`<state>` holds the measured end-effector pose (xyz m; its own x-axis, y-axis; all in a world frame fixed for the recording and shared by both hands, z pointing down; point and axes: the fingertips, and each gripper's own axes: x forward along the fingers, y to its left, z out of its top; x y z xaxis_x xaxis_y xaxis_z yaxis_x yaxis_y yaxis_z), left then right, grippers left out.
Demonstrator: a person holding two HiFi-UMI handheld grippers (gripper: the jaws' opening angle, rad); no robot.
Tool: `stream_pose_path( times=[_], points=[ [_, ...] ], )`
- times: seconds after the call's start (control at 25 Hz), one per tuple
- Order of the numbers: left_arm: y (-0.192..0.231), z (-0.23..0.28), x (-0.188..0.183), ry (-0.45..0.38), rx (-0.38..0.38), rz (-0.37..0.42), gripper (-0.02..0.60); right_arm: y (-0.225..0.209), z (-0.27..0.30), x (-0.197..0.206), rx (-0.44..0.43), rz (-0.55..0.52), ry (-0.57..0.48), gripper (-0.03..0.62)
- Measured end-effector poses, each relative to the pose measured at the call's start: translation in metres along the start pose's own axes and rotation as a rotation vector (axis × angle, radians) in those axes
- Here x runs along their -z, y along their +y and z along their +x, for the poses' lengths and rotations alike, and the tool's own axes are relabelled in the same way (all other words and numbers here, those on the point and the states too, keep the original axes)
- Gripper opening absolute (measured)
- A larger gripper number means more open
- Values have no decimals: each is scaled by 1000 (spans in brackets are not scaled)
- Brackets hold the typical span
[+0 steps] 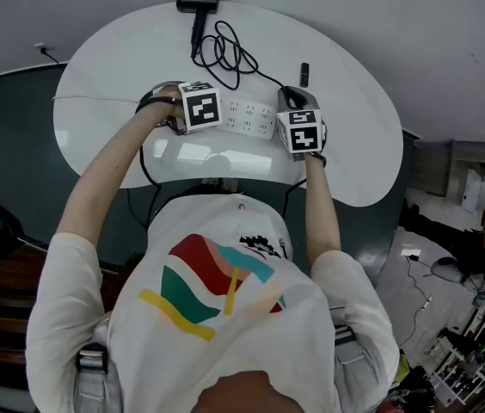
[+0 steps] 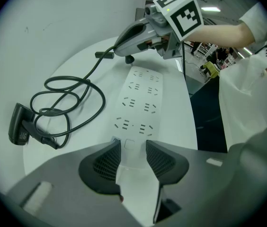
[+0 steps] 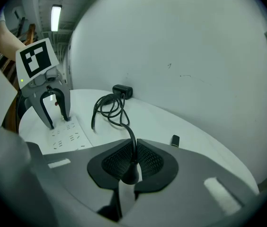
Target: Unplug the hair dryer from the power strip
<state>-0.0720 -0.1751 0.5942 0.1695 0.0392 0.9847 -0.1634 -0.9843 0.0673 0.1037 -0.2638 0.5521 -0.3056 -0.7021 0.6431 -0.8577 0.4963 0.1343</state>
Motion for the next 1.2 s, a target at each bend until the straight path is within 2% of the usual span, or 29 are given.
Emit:
stream_pose_path(
  times=[0.24,0.68,0.92,1.04,1.12,1.2],
  points=[
    [0,-1,0,-8,-2,-3,166,1,-1,11,22,22,16,51],
    [-1,-1,0,-12,-2,-4,163,4,-11,8,-5,34,-8,81],
    [-2,0,0,-36,-1,-4,150,5,-22,-26,-31,39,-77,91],
    [1,-2,0,-74,-15,-17,150,7,-28,-46,-53,30,-109,95],
    [10,-6,-4,-129,-60,-40,153,9,-33,-57,-65,16,-125,94],
    [10,-5,-4,-165,-47,-94,188,9,-39,-66,-66,1,-146,91]
  ],
)
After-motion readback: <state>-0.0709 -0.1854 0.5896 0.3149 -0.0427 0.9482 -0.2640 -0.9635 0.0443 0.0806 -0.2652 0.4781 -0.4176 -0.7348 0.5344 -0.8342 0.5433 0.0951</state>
